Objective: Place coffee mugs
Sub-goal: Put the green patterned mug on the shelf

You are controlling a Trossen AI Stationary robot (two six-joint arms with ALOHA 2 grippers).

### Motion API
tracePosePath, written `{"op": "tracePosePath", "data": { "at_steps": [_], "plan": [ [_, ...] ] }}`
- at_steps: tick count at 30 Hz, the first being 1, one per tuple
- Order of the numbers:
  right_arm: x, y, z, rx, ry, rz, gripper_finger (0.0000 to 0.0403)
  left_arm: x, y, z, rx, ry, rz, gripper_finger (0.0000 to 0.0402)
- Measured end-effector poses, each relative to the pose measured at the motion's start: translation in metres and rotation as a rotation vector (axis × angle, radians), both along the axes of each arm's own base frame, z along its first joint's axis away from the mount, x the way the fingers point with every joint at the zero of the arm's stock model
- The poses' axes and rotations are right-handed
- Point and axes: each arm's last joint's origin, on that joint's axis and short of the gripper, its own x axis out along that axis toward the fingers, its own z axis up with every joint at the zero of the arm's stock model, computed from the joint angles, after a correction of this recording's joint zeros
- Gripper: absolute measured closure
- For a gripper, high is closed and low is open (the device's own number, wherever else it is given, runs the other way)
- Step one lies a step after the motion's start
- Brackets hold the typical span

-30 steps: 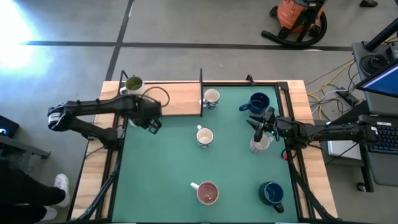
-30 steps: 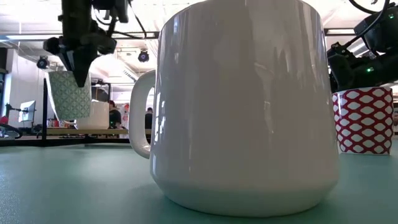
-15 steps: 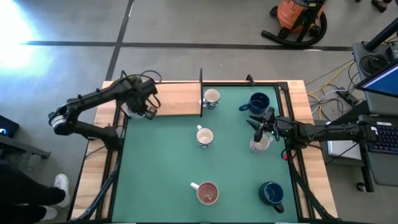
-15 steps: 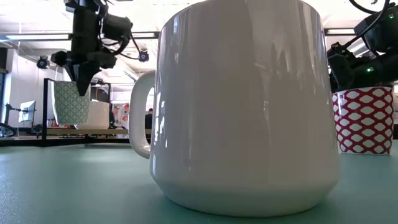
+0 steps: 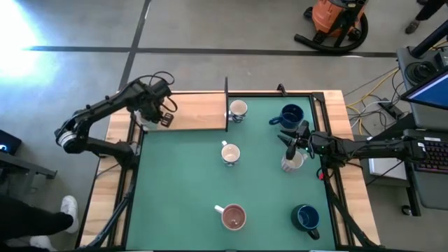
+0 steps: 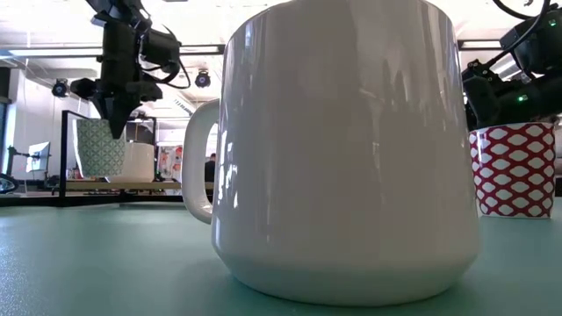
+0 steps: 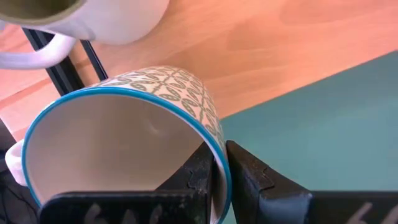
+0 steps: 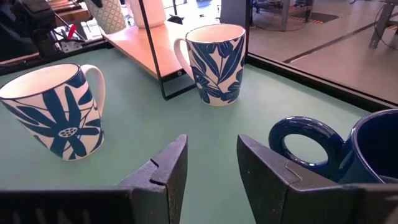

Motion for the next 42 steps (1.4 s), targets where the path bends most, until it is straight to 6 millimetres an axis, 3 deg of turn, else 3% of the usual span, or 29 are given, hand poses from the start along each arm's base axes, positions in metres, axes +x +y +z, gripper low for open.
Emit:
{"op": "tracePosePath", "data": {
  "at_steps": [13,42],
  "plan": [
    [0.000,0.000,0.000,0.001,0.000,0.000,0.0275,0.001,0.015,-0.012,-0.048,0.057,-0.011,0.0383],
    [0.000,0.000,0.000,0.001,-0.001,0.000,0.0275,-0.003,0.017,-0.012,-0.071,0.023,-0.003,0.0383]
  ]
}}
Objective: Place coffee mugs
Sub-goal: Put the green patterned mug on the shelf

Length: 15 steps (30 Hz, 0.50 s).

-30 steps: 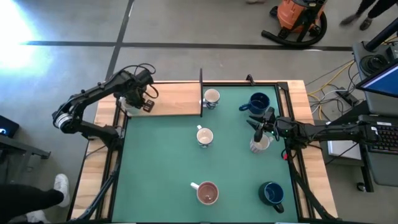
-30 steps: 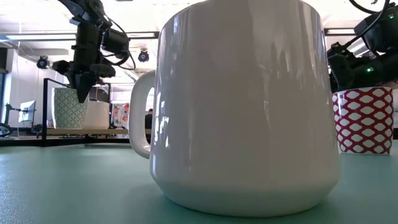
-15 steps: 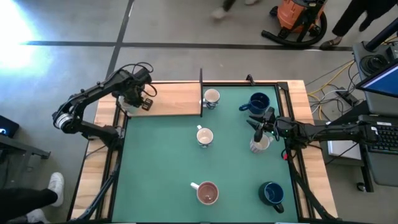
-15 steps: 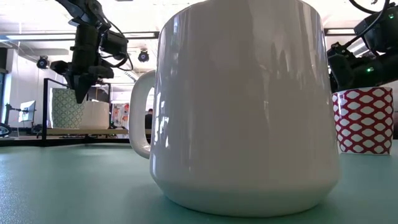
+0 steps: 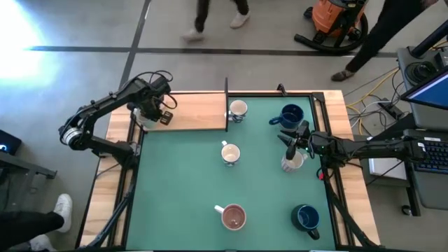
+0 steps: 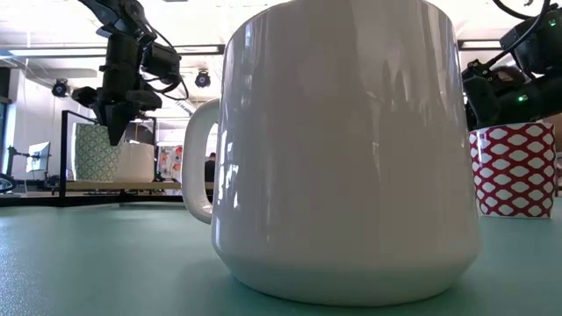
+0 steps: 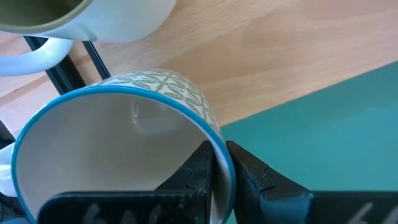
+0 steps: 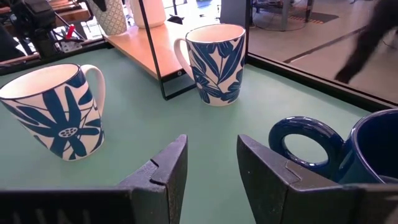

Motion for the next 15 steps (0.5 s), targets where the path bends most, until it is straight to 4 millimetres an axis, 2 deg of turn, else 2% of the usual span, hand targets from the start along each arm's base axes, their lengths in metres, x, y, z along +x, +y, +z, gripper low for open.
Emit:
{"op": "tracePosePath", "data": {
  "at_steps": [15],
  "plan": [
    [0.0000,0.0000,0.0001,0.000,0.000,0.000,0.0275,0.0011,0.0001,0.0002,-0.006,-0.026,0.012,0.0382]
  ]
}}
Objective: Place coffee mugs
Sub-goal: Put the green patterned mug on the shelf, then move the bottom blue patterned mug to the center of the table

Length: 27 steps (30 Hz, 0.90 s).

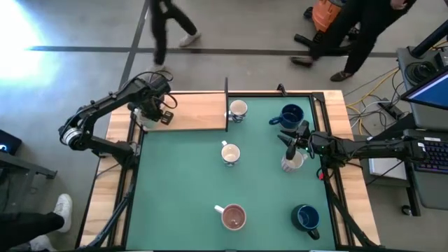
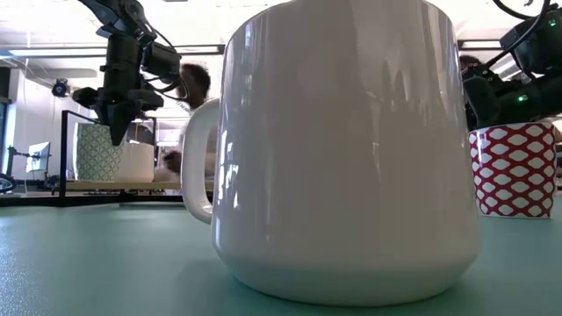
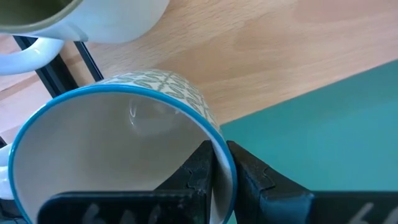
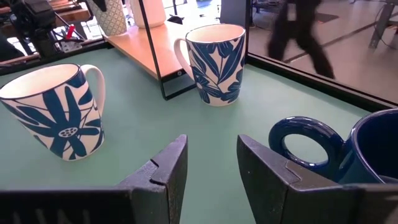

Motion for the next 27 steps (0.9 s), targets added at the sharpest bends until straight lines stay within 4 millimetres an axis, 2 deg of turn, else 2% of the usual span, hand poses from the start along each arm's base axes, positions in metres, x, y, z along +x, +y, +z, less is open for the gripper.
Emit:
{"op": "tracePosePath", "data": {
  "at_steps": [9,15,23,27],
  "plan": [
    [0.000,0.000,0.000,0.000,0.000,0.000,0.0275,-0.002,-0.002,0.003,0.015,-0.012,-0.004,0.0341],
    [0.000,0.000,0.000,0.000,0.000,0.000,0.0275,-0.012,-0.012,0.019,0.112,-0.026,0.003,0.0334],
    [0.000,0.000,0.000,0.000,0.000,0.000,0.0275,-0.033,-0.036,0.047,0.290,-0.101,0.021,0.0333],
    [0.000,0.000,0.000,0.000,0.000,0.000,0.0275,-0.039,-0.048,0.061,0.402,-0.192,0.001,0.0333]
  ]
}}
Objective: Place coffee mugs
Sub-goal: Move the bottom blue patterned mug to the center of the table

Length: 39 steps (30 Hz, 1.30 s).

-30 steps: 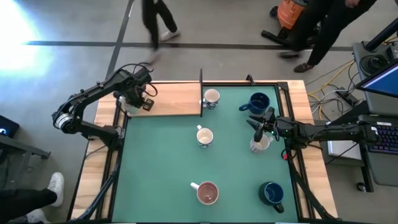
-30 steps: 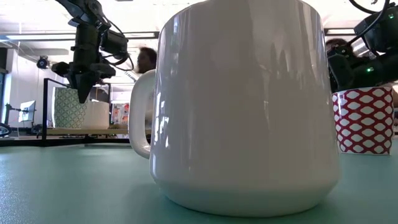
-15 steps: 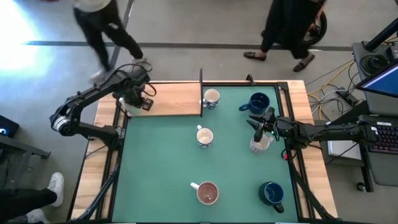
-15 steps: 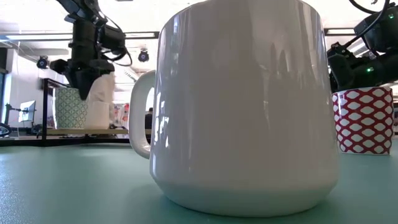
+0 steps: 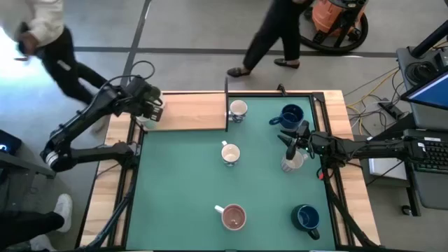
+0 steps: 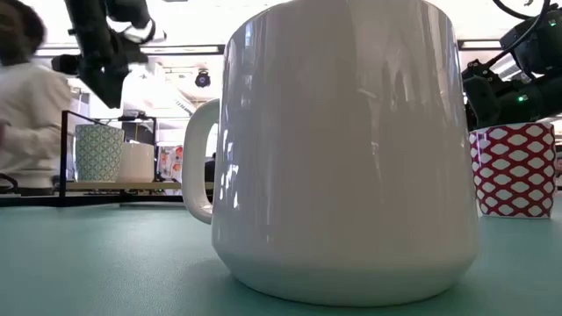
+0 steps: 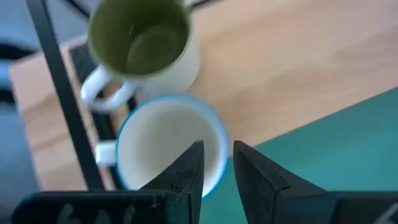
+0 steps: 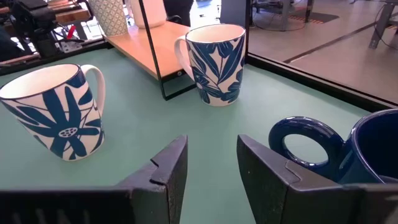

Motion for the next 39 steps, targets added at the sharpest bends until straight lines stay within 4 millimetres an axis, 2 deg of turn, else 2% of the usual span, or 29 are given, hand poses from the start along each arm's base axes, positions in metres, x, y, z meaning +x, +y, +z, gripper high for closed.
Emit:
{"op": "tracePosePath", "data": {
  "at_steps": [8,15,21,27,31,39],
  "plan": [
    [0.000,0.000,0.000,-0.001,0.001,0.000,0.0275,0.000,-0.021,0.025,0.197,-0.220,-0.114,0.0333],
    [0.000,0.000,0.000,0.000,0.000,0.000,0.0275,0.020,-0.044,0.027,0.201,-0.329,-0.293,0.0333],
    [0.000,0.000,0.000,-0.001,0.000,0.000,0.0275,0.052,-0.074,0.006,0.166,-0.457,-0.497,0.0333],
    [0.000,0.000,0.000,-0.001,0.000,0.000,0.0275,0.081,-0.115,-0.022,0.175,-0.693,-0.700,0.0333],
    [0.000,0.000,0.000,-0.001,0.001,0.000,0.0275,0.088,-0.141,-0.034,0.180,-0.807,-0.789,0.0333],
    [0.001,0.000,0.002,-0.002,-0.023,-0.001,0.0275,0.103,-0.179,-0.048,0.119,-0.823,-0.881,0.0333]
  ]
}}
